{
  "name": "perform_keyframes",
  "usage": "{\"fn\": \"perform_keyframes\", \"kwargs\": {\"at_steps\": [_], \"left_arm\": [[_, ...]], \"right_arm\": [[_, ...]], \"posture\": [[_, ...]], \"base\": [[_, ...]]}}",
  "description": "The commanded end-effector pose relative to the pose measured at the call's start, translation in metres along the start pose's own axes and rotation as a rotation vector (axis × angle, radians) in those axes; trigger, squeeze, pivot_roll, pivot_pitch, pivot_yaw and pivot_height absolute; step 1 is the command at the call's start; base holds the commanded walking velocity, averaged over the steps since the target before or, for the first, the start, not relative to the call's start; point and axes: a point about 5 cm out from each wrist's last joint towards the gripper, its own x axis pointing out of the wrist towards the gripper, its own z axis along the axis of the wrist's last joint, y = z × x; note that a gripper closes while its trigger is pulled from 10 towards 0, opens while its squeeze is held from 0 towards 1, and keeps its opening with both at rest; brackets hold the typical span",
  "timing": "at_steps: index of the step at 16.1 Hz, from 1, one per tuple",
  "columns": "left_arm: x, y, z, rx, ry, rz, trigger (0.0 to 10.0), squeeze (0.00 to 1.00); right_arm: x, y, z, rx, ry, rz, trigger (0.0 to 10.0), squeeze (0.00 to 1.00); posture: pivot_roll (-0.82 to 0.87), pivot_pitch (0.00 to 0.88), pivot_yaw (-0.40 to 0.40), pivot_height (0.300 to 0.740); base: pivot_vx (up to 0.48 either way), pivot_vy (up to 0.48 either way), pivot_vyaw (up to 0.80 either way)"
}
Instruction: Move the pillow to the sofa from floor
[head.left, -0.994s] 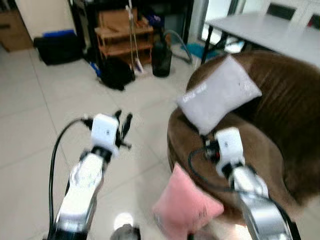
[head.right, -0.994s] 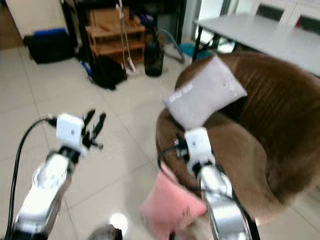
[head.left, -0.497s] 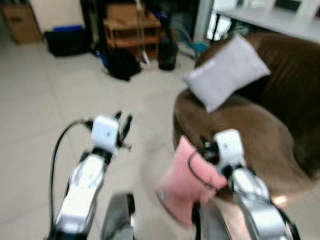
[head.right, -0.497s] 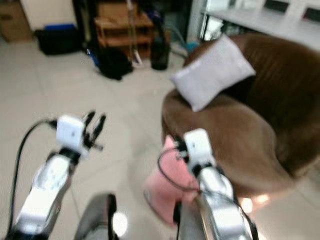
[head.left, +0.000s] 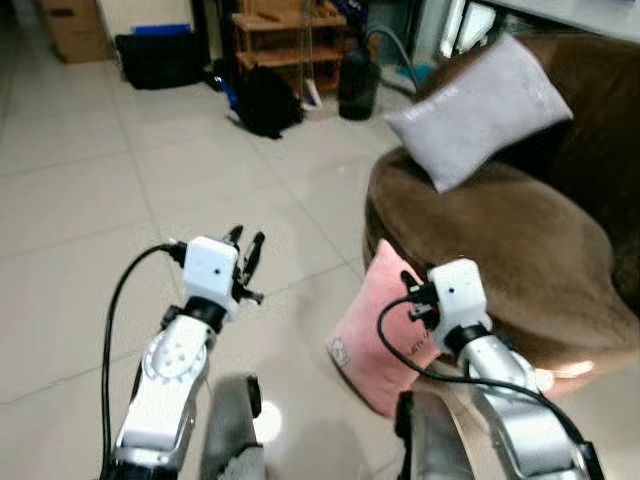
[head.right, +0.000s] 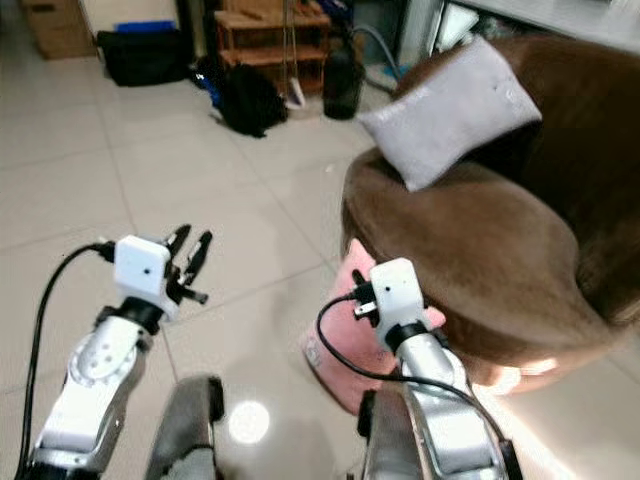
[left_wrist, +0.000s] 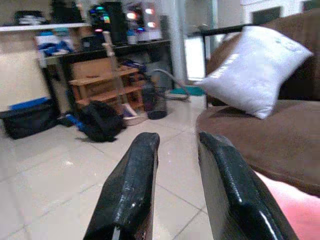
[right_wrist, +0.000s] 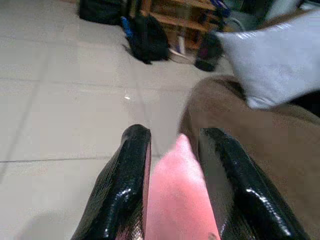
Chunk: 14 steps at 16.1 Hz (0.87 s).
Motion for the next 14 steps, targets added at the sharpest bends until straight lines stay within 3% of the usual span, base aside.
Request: {"fn": "perform_keyframes", "kwargs": {"at_steps": [1, 11, 14], "left_arm": [[0.0027, 0.0029, 0.0056, 0.008, -0.020, 0.001, 10.0, 0.00], [0.0035, 0.0021, 0.0071, 0.006, -0.028, 0.008, 10.0, 0.00], [0.0035, 0.0017, 0.0076, 0.006, -0.031, 0.008, 10.0, 0.00]], "right_arm": [[0.0019, -0.0028, 0.0047, 0.002, -0.014, -0.009, 10.0, 0.00], [0.0037, -0.0037, 0.0068, -0.006, -0.025, 0.000, 10.0, 0.00], [0.0041, -0.0007, 0.0069, -0.049, -0.026, 0.026, 10.0, 0.00]], "posture": [[-0.07, 0.015, -0.023, 0.565], [-0.06, 0.014, -0.029, 0.565], [-0.06, 0.012, -0.031, 0.565]], "base": [[0.345, 0.000, -0.58], [0.344, 0.000, -0.07], [0.333, 0.000, 0.00]]}}
